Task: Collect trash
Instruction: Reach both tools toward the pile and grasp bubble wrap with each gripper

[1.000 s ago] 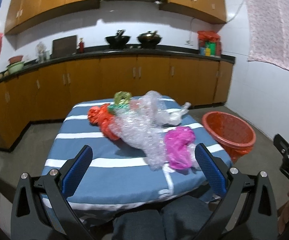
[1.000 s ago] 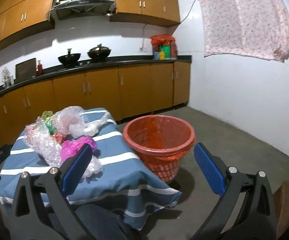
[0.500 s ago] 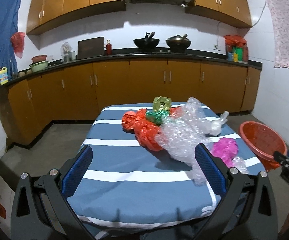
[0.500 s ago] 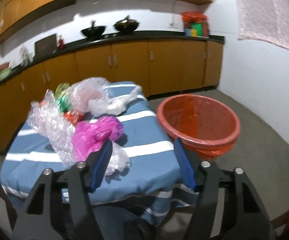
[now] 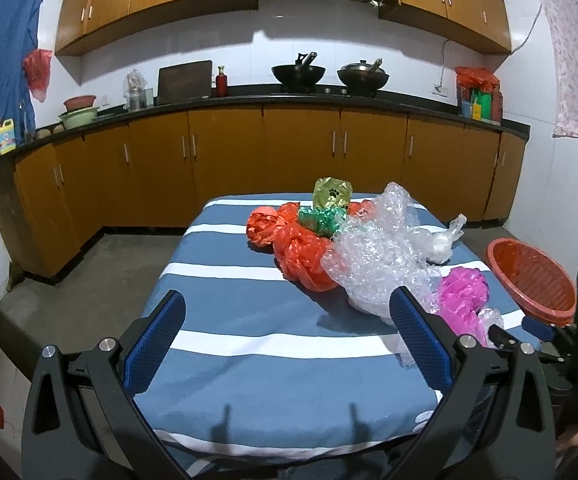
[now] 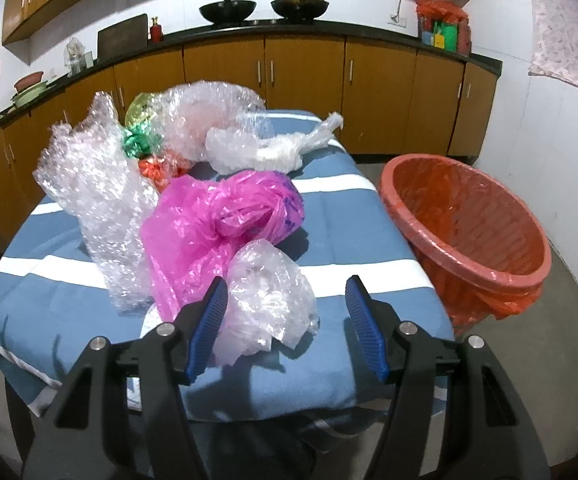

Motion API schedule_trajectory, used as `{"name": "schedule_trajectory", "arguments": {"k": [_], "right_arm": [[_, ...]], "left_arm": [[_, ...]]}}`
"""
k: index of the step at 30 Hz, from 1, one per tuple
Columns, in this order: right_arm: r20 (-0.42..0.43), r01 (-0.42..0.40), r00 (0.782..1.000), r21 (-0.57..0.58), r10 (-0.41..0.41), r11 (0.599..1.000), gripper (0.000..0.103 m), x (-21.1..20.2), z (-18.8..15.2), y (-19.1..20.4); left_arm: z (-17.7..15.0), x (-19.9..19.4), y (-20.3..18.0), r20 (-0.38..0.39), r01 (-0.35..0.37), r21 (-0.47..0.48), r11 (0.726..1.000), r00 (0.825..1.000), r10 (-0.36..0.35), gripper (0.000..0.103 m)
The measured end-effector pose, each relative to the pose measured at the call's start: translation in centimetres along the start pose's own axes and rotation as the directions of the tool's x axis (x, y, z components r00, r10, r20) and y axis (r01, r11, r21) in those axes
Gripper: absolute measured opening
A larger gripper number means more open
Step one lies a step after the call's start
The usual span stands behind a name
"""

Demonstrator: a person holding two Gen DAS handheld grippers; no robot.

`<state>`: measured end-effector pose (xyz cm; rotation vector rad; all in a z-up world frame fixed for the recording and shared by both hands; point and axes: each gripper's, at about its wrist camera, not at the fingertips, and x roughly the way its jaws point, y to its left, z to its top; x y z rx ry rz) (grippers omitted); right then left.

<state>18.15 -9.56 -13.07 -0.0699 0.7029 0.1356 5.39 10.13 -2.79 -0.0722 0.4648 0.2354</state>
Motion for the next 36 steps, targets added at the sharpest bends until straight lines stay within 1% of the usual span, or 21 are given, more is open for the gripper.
{"name": "schedule_trajectory", "arguments": {"k": [3, 6, 7, 8, 11, 14, 16, 21, 25, 29, 31, 36], "right_arm": [[-0.007, 0.009, 1.0, -0.016, -0.009, 1.0, 0.067, 1.0, 0.1, 0.1], [-0.011, 0.014, 1.0, -0.026, -0.014, 1.0, 0.067, 1.8, 0.2, 0.2], [-0.016, 0.013, 1.0, -0.029, -0.014, 1.0, 0.064, 2.1, 0.3, 0.2], [-0.019, 0.011, 1.0, -0.03, -0.012, 0.999, 0.054, 2.3, 0.3, 0.2], [-0.028, -0.001, 1.0, -0.024, 0.001, 1.0, 0.041, 2.7, 0.3, -0.1], [-0.014, -0.012, 1.0, -0.008, 0.012, 1.0, 0.034, 2.3, 0.3, -0.6], [0.0, -0.018, 1.0, 0.004, 0.018, 1.0, 0.032, 1.9, 0.4, -0.9], [0.048, -0.011, 0.999, 0.012, 0.01, 1.0, 0.03, 0.3, 0.8, -1.7], [0.083, 0.01, 0.996, 0.015, -0.011, 1.0, 0.03, -1.0, 0.8, -2.2], [0.098, 0.026, 0.995, 0.017, -0.028, 1.0, 0.03, -2.0, 0.7, -2.7], [0.102, 0.037, 0.994, 0.017, -0.039, 0.999, 0.03, -2.2, 0.8, -3.0], [0.102, 0.055, 0.993, 0.02, -0.057, 0.998, 0.03, -2.4, 0.9, -3.6]], "left_arm": [[-0.2, 0.8, -0.5, -0.009, 0.013, 0.004, 1.0, 1.0, -0.013, 0.101], [-0.4, 1.6, -1.4, -0.014, 0.024, 0.024, 0.999, 1.0, -0.024, 0.101], [-0.4, 1.8, -1.7, -0.015, 0.026, 0.03, 0.999, 1.0, -0.026, 0.101], [-0.4, 2.1, -2.0, -0.016, 0.029, 0.038, 0.999, 0.999, -0.028, 0.101], [-0.5, 2.7, -2.7, -0.019, 0.036, 0.051, 0.998, 0.999, -0.035, 0.101], [-0.4, 3.2, -3.2, -0.02, 0.046, 0.055, 0.997, 0.999, -0.045, 0.101], [-0.3, 3.4, -3.5, -0.02, 0.055, 0.056, 0.997, 0.998, -0.054, 0.101], [-0.4, 4.1, -4.6, -0.022, 0.084, 0.061, 0.995, 0.996, -0.082, 0.101], [-0.8, 5.2, -6.0, -0.044, 0.109, 0.062, 0.992, 0.993, -0.106, 0.101], [-1.0, 6.7, -7.6, -0.07, 0.123, 0.07, 0.99, 0.991, -0.118, 0.101], [-1.0, 7.5, -8.3, -0.083, 0.13, 0.069, 0.989, 0.989, -0.124, 0.099], [-0.6, 9.7, -9.1, -0.129, 0.153, 0.04, 0.987, 0.981, -0.147, 0.087]]}}
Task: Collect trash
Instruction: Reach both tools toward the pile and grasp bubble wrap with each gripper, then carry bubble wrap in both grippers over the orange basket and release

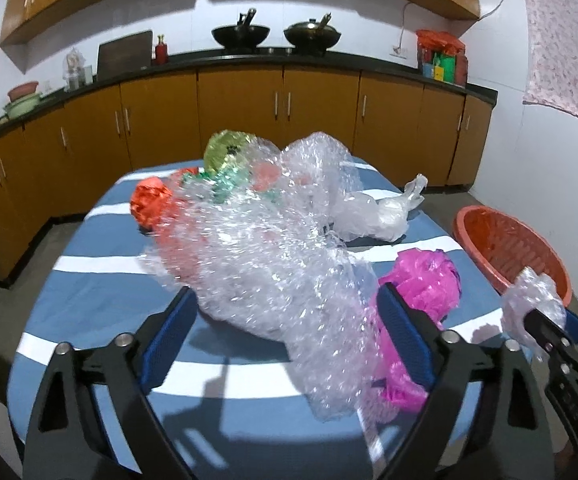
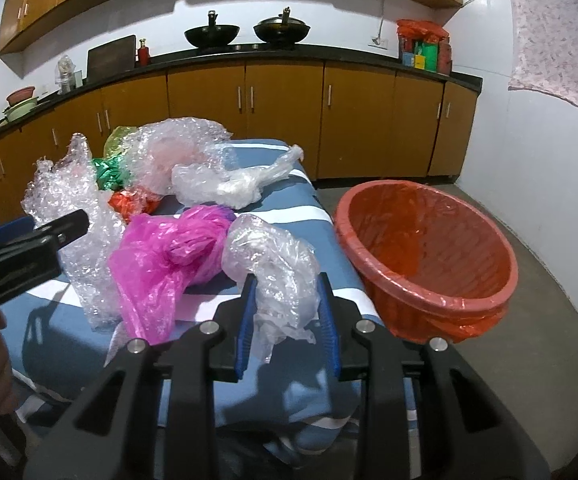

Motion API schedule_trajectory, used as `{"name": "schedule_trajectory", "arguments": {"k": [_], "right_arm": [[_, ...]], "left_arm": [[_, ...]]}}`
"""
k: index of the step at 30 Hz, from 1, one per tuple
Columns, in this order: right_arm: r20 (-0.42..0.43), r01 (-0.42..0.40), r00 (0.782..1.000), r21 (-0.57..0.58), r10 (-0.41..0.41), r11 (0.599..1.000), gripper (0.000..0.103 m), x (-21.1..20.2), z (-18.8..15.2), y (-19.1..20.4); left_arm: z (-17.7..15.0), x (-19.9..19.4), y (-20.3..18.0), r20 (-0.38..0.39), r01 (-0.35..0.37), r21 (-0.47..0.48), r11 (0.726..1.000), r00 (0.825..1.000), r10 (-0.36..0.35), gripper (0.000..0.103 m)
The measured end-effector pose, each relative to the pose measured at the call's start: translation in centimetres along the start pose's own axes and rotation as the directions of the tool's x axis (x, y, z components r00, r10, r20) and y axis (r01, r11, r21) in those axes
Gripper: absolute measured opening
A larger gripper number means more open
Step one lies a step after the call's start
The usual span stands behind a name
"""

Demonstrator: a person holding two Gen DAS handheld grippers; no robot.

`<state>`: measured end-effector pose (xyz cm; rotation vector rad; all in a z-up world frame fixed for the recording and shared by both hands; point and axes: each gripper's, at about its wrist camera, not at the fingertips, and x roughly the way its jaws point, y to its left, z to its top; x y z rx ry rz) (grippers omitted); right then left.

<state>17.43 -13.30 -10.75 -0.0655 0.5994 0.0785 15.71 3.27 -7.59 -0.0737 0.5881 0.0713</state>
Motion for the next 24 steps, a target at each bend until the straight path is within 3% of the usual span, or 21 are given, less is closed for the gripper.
{"name": "schedule_trajectory", "arguments": {"k": [4, 9, 12, 24], "right_arm": [[-0.007, 0.011, 1.0, 0.003, -0.011, 1.0, 0.03, 0.3, -0.1, -0.3], [-0.009, 0.019, 1.0, 0.005, -0.019, 1.0, 0.03, 0.5, -0.2, -0.5], [-0.003, 0.02, 1.0, 0.007, -0.02, 1.0, 0.03, 0.4, 0.0, -0.4], [0.061, -0.016, 0.998, 0.004, 0.016, 1.0, 0.03, -1.2, 1.6, 0.1]], "left_arm": [[0.5, 1.3, 0.5, -0.026, 0.004, -0.033, 0.999, 1.0, -0.005, 0.069], [1.0, 1.3, 1.1, -0.019, 0.034, -0.039, 0.999, 0.999, -0.035, 0.029], [1.3, 1.0, 1.5, -0.011, 0.043, -0.042, 0.998, 0.999, -0.043, 0.018], [4.7, -2.6, 4.3, 0.09, 0.047, -0.084, 0.995, 0.995, -0.04, 0.013]]}}
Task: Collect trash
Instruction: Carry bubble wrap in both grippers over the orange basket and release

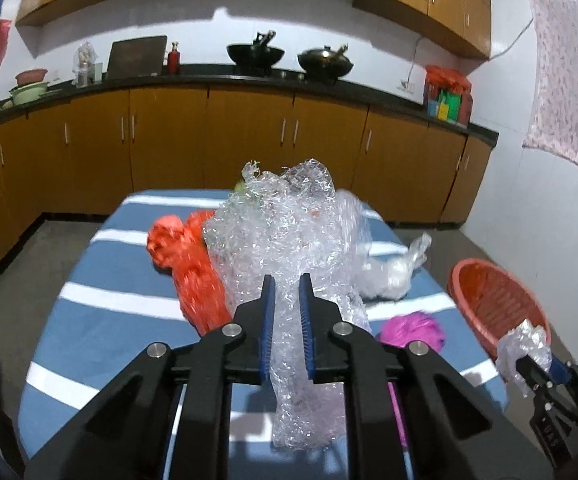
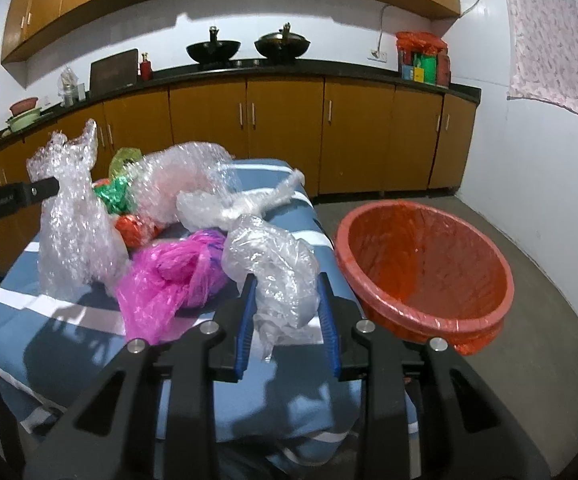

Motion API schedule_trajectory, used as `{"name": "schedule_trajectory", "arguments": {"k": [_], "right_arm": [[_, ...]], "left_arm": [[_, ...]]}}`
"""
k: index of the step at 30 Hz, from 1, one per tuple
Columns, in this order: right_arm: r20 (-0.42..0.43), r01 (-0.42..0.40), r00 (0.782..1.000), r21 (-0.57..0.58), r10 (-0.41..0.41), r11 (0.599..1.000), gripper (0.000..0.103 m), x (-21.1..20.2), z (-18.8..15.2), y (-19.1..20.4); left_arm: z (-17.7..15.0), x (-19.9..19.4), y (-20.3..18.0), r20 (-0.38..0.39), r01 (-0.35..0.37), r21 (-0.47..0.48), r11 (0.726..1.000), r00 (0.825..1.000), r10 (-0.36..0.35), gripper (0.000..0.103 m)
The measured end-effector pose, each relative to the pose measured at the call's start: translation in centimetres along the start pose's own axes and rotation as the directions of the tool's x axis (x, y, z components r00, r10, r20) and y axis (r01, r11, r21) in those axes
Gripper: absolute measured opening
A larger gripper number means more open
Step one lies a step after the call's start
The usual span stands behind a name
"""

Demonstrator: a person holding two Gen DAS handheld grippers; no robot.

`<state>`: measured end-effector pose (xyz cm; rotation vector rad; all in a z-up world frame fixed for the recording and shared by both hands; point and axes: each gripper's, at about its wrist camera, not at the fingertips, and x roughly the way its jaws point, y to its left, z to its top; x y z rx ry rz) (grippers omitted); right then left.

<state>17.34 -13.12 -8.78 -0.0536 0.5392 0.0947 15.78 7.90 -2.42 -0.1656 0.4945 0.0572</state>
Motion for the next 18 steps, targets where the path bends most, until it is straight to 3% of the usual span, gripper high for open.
{"name": "schedule_trajectory", "arguments": {"k": [9, 18], "right_arm": [[0.035, -0.009, 0.999, 0.023, 0.008, 1.0, 0.03, -0.3, 2.0, -0.6], [0.042, 0.07, 0.996, 0.096, -0.075, 0.993, 0.03, 0.5, 3.9, -5.2]], "left_arm": [[3.0, -0.2, -0.8, 0.054, 0.013, 0.016, 1.0, 0.998, -0.014, 0.012], [4.0, 1.1, -6.0, 0.053, 0.12, 0.086, 0.989, 0.991, -0.125, 0.012]]}}
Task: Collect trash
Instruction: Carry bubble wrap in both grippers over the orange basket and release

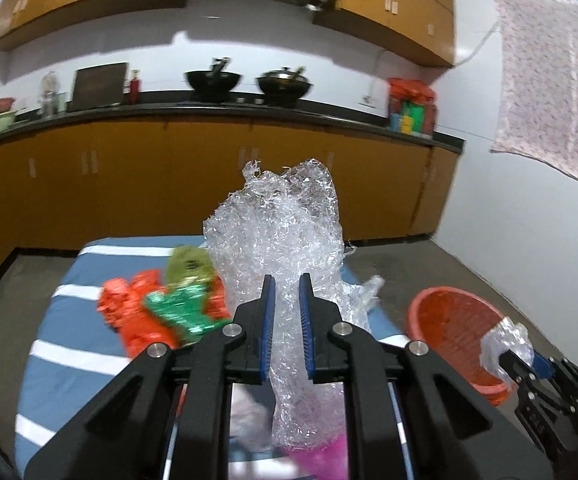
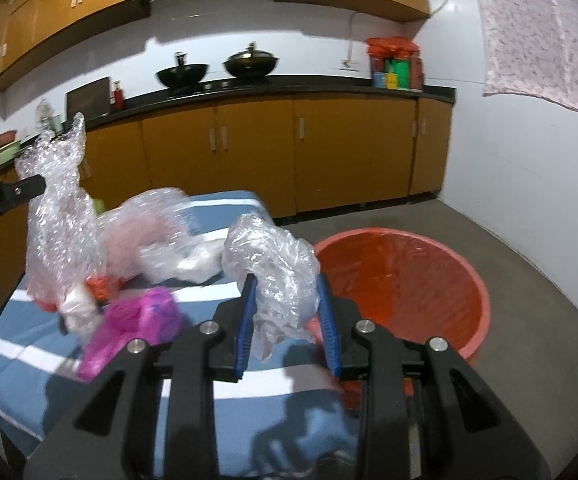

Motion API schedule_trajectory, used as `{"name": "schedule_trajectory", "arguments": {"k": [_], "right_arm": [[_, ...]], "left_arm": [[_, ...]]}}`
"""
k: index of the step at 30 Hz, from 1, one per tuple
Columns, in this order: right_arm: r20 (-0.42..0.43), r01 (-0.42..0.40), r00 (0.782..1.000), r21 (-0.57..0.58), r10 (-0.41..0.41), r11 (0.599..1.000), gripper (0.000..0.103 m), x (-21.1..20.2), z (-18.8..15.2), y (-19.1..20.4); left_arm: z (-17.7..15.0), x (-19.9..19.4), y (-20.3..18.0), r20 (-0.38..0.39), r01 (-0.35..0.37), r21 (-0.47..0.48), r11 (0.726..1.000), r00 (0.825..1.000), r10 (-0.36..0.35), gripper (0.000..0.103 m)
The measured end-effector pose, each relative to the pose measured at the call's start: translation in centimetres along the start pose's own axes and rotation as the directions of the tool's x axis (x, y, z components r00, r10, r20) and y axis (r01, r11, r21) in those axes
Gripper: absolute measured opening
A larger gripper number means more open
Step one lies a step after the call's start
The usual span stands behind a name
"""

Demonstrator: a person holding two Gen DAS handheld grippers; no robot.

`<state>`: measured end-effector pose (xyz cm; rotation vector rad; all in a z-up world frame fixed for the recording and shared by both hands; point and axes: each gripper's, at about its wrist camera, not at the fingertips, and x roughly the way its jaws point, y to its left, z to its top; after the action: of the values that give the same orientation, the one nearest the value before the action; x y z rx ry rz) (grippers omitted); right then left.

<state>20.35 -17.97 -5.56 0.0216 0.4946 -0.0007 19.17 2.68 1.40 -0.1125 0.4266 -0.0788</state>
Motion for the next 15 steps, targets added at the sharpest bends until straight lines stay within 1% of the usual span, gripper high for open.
{"name": "schedule_trajectory", "arguments": {"k": [5, 7, 10, 15], "right_arm": [[-0.019, 0.076, 0.997, 0.049, -0.075, 0.996, 0.03, 1.4, 0.5, -4.0], [-0.034, 0.098, 0.995, 0.074, -0.095, 0.992, 0.03, 2.1, 0.5, -5.6], [-0.06, 0.132, 0.99, 0.115, -0.126, 0.985, 0.03, 3.3, 0.3, -8.1], [-0.085, 0.17, 0.984, 0.144, -0.159, 0.975, 0.03, 5.2, 0.3, -10.6]], "left_arm": [[0.3, 2.0, -4.2, -0.014, 0.09, 0.052, 0.995, 0.996, -0.089, 0.012], [0.4, 3.0, -6.2, -0.024, 0.13, 0.065, 0.989, 0.991, -0.129, 0.012], [0.3, 4.5, -8.6, -0.04, 0.167, 0.082, 0.983, 0.986, -0.164, 0.012], [0.0, 7.1, -12.7, -0.069, 0.237, 0.122, 0.964, 0.971, -0.231, 0.012]]}}
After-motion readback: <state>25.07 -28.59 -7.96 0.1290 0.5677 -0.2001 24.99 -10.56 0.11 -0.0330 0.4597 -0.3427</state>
